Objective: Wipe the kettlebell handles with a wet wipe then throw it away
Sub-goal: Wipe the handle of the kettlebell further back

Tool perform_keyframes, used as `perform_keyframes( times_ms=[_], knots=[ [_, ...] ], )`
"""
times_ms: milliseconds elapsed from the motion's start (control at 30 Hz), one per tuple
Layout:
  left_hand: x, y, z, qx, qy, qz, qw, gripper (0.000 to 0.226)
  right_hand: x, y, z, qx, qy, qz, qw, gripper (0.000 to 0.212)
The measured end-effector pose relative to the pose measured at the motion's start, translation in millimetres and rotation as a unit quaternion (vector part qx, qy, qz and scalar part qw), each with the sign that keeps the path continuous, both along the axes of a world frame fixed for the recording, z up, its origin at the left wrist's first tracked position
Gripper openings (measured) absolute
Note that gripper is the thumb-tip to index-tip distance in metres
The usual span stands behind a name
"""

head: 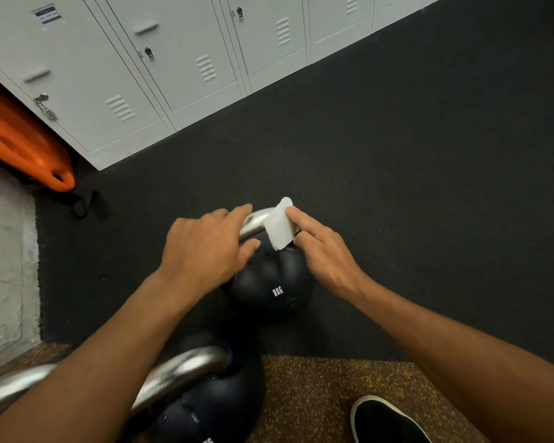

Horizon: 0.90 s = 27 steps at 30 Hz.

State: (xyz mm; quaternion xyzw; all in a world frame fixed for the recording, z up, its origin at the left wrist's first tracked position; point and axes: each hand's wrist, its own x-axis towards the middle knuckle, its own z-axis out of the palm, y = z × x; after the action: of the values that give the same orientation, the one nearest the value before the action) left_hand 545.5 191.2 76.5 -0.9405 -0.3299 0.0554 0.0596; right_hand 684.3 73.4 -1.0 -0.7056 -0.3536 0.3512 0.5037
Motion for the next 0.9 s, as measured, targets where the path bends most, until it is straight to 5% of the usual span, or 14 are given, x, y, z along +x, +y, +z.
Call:
perform_keyframes(
  times_ms=[133, 367, 700, 900],
  knots=[
    [14, 19, 10, -0.019, 0.018, -0.005, 1.0, 0.036, 31, 16, -7, 0.005, 0.049, -0.001, 0.999, 0.052],
    [9, 29, 10, -0.052, 0.012, -0.007, 0.999, 0.038, 55, 38, 13, -0.008, 0.032, 0.116, 0.993, 0.048],
    [8, 21, 0, 0.03, -0.001, -0.019, 0.999, 0.037, 55, 36, -4, 0.028, 0.084, 0.088, 0.992, 0.046],
    [6, 20, -2, 0.044, -0.002, -0.026, 0.999, 0.036, 55, 46, 18, -0.009, -0.001, 0.142, 0.99, 0.043]
  ],
)
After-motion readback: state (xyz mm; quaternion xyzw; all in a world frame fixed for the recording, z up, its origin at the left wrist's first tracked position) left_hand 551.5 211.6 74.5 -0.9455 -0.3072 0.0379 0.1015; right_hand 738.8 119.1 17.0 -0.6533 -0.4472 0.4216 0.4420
